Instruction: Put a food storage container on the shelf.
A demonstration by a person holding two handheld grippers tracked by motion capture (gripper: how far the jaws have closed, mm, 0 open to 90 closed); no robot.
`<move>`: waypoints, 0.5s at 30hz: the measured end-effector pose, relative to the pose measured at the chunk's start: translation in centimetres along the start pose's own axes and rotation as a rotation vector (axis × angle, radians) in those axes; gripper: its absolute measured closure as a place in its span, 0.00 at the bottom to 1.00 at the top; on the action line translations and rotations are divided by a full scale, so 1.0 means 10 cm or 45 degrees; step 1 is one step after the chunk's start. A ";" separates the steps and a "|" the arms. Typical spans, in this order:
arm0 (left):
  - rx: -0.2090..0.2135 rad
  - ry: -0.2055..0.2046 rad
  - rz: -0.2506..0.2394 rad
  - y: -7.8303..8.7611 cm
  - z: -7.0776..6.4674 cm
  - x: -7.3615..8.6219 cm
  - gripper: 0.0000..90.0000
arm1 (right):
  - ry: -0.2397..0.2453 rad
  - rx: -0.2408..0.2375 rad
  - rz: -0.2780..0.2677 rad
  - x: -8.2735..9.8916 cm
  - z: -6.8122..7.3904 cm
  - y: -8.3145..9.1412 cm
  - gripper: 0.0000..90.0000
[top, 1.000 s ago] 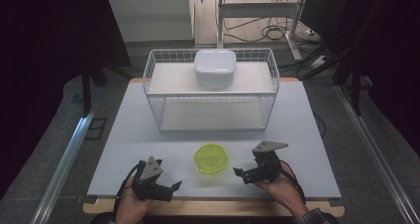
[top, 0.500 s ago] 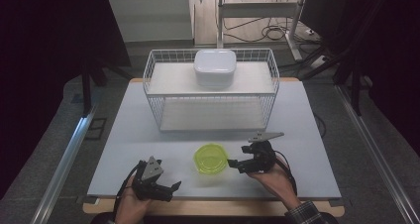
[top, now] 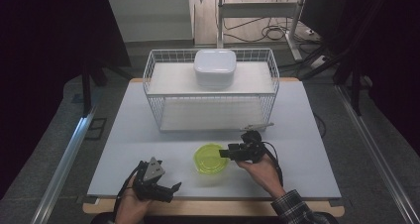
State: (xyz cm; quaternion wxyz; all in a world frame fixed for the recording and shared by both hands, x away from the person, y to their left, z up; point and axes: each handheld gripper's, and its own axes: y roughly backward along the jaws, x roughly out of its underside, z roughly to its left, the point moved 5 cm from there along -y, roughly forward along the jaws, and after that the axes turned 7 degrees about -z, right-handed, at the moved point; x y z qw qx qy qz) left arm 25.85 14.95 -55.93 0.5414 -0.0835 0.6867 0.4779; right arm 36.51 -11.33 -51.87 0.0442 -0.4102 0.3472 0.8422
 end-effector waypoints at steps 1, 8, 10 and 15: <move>-0.001 -0.001 0.002 0.00 0.00 0.00 0.02 | -0.032 -0.012 0.002 -0.01 -0.01 -0.01 0.59; -0.004 -0.011 0.013 -0.01 -0.01 0.01 0.02 | -0.174 -0.063 0.035 0.01 -0.09 -0.06 0.73; -0.001 -0.013 0.022 -0.02 -0.01 0.01 0.02 | -0.197 -0.068 0.046 0.03 -0.11 -0.07 0.75; 0.000 -0.030 0.039 -0.04 -0.03 0.02 0.02 | -0.290 -0.141 0.056 0.04 -0.14 -0.07 0.86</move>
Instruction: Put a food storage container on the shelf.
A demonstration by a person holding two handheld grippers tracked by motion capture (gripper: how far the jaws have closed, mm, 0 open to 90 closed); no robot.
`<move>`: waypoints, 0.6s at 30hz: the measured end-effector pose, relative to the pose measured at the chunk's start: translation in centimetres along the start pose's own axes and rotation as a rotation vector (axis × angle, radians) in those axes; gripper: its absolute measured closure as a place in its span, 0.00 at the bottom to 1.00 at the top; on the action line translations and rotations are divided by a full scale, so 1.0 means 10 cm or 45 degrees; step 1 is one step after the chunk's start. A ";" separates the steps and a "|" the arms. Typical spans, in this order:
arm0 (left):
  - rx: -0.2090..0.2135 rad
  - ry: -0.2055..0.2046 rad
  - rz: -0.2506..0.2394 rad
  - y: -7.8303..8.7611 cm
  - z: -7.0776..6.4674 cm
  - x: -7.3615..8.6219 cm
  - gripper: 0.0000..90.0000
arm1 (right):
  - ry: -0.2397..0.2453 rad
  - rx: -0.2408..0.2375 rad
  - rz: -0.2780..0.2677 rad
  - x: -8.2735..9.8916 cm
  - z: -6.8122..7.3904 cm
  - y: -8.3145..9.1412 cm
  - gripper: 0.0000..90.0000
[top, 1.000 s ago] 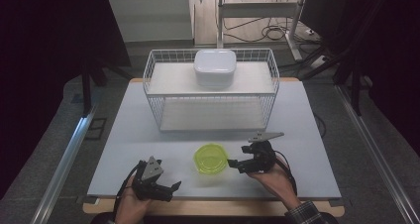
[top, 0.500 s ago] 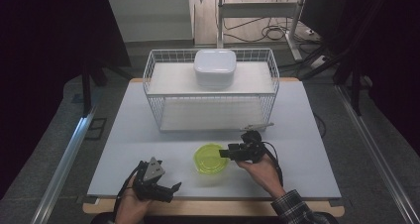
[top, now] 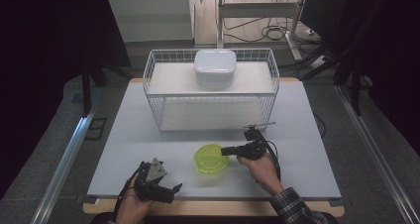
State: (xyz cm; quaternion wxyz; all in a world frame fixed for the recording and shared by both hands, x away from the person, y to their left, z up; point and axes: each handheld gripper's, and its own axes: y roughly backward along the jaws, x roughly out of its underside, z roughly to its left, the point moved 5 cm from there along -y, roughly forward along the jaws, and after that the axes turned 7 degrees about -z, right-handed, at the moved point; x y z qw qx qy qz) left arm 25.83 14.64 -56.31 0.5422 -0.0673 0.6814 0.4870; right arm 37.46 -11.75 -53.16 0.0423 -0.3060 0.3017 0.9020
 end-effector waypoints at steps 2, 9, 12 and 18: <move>-0.003 -0.003 0.002 0.00 0.00 0.00 0.02 | -0.014 -0.029 0.009 0.00 0.00 0.00 0.89; -0.005 -0.001 0.001 0.00 0.00 0.00 0.02 | -0.045 -0.066 0.014 -0.01 0.04 0.02 0.90; -0.010 -0.002 0.000 0.00 0.01 0.00 0.02 | -0.031 -0.058 0.001 -0.02 0.05 0.05 0.91; -0.018 0.029 -0.028 0.02 0.03 -0.01 0.02 | -0.024 -0.074 -0.042 -0.06 0.08 0.13 0.91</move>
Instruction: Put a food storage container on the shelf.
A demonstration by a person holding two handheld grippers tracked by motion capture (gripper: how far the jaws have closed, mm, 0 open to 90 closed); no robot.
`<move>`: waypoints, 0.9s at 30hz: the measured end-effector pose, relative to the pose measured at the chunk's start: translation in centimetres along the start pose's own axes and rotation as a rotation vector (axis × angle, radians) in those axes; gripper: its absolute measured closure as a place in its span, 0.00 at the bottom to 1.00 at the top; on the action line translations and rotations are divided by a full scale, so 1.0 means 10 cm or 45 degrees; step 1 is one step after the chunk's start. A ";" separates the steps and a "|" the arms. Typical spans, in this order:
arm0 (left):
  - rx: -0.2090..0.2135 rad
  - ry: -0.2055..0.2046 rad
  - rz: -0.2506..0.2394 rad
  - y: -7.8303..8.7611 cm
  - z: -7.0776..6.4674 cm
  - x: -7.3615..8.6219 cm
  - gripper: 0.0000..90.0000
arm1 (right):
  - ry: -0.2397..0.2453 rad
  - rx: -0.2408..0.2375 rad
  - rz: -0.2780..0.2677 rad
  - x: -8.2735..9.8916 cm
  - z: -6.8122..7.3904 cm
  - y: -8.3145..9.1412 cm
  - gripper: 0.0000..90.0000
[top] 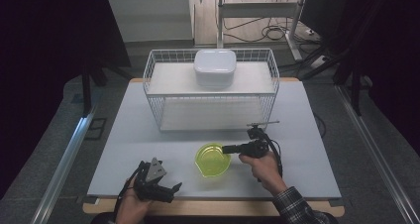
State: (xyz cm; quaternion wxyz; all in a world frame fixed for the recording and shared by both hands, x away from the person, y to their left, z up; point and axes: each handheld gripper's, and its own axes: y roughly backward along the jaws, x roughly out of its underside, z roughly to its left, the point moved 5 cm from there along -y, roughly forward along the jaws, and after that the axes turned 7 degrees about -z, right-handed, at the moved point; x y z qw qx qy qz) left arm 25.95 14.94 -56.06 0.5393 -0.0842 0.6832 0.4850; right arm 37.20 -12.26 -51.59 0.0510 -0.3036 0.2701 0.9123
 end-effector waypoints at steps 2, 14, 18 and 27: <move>0.000 0.014 -0.013 0.01 0.01 -0.01 0.02 | 0.015 -0.009 -0.019 -0.03 0.03 0.04 0.91; -0.011 0.010 -0.012 0.00 0.01 0.00 0.02 | 0.043 -0.034 -0.104 -0.26 0.23 0.26 0.91; -0.010 0.009 -0.008 0.00 0.01 0.00 0.02 | 0.053 -0.038 -0.130 -0.35 0.29 0.34 0.91; -0.014 0.010 -0.004 0.00 0.01 0.00 0.02 | 0.082 -0.038 -0.192 -0.56 0.39 0.48 0.91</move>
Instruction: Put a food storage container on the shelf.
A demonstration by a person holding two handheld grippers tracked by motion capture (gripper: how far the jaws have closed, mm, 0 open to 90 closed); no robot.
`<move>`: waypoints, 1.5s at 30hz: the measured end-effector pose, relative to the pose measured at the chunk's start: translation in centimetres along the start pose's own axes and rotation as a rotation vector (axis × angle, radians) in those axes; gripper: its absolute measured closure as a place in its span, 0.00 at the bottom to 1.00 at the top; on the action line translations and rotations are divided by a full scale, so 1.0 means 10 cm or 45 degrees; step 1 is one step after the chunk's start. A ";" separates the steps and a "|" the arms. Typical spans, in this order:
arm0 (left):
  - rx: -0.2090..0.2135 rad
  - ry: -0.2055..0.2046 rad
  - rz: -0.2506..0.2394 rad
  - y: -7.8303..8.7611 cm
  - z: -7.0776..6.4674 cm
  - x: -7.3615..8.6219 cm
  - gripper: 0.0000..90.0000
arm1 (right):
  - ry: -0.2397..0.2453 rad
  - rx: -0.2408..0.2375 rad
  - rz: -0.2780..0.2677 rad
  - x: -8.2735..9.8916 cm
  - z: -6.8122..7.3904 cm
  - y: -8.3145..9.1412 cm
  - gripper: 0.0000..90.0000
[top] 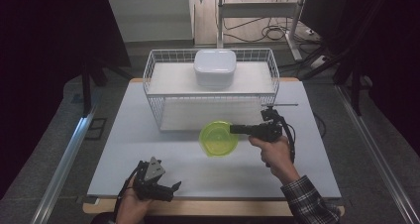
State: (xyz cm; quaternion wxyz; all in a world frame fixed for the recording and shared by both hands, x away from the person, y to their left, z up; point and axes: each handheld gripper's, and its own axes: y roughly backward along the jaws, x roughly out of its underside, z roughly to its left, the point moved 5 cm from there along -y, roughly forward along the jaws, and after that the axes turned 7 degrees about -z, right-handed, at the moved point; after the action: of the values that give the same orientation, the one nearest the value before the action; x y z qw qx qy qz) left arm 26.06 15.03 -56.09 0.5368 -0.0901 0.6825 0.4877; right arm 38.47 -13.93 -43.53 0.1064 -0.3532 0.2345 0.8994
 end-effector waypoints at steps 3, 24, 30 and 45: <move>-0.001 0.004 0.000 0.00 0.00 0.00 0.02 | 0.009 -0.004 -0.023 -0.10 0.04 0.04 0.91; 0.000 0.013 0.003 -0.01 0.02 0.01 0.01 | 0.055 0.004 -0.167 -0.75 0.31 0.29 0.91; 0.002 0.021 0.003 -0.02 0.02 0.01 0.01 | 0.053 -0.003 -0.195 -0.91 0.38 0.32 0.91; 0.006 0.027 0.009 -0.02 0.02 0.02 0.01 | 0.061 0.002 -0.271 -1.34 0.59 0.25 0.91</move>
State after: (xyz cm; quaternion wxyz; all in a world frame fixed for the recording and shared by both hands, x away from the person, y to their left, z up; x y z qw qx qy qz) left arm 26.22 15.13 -56.33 0.5280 -0.0915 0.6897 0.4870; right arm 43.86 -13.46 -29.68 0.1962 -0.3974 0.1989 0.8741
